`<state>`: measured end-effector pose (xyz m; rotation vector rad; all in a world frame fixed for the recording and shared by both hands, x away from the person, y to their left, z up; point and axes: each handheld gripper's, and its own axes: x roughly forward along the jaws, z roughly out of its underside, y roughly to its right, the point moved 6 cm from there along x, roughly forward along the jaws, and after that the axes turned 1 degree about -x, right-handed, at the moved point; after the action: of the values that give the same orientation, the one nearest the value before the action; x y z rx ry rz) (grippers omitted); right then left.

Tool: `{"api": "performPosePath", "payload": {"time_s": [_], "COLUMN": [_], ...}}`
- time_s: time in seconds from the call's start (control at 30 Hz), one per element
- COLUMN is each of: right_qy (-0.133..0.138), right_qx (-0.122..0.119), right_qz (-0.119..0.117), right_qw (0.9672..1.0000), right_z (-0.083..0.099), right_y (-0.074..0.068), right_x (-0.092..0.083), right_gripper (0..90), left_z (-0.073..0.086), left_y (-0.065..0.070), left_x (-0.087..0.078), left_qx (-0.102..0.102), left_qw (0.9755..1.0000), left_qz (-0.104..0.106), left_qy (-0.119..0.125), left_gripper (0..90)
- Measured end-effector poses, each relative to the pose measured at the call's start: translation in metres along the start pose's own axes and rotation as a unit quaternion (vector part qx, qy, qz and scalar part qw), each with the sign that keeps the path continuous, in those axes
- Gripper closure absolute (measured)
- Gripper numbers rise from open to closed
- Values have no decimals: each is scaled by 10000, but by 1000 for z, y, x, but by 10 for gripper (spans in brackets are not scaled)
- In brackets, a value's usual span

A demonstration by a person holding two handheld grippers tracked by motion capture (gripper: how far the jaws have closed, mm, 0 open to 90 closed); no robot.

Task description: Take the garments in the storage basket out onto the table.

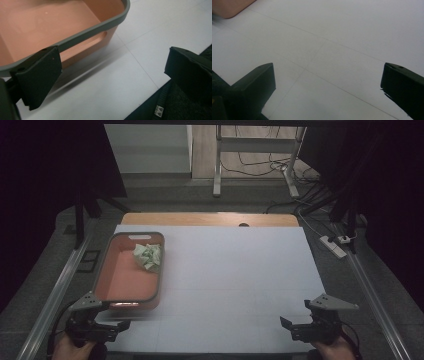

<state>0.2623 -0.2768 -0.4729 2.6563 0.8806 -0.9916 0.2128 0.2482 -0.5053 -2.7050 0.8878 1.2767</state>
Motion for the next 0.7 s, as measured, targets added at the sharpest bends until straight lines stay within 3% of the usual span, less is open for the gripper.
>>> {"api": "performPosePath", "payload": {"time_s": [0.27,0.7], "right_qy": [-107,-206], "right_qx": [-19,-37], "right_qz": [-190,-255], "right_qw": [9998,9995], "right_z": [0,1], "right_y": [-2,-3], "right_x": [2,4], "right_gripper": [0,0], "left_z": [0,0], "left_y": [0,0], "left_x": [2,2], "left_qx": [-18,-25], "left_qw": [9999,9997], "left_qz": [101,184], "left_qy": [-87,-138], "left_gripper": [13,5]}}
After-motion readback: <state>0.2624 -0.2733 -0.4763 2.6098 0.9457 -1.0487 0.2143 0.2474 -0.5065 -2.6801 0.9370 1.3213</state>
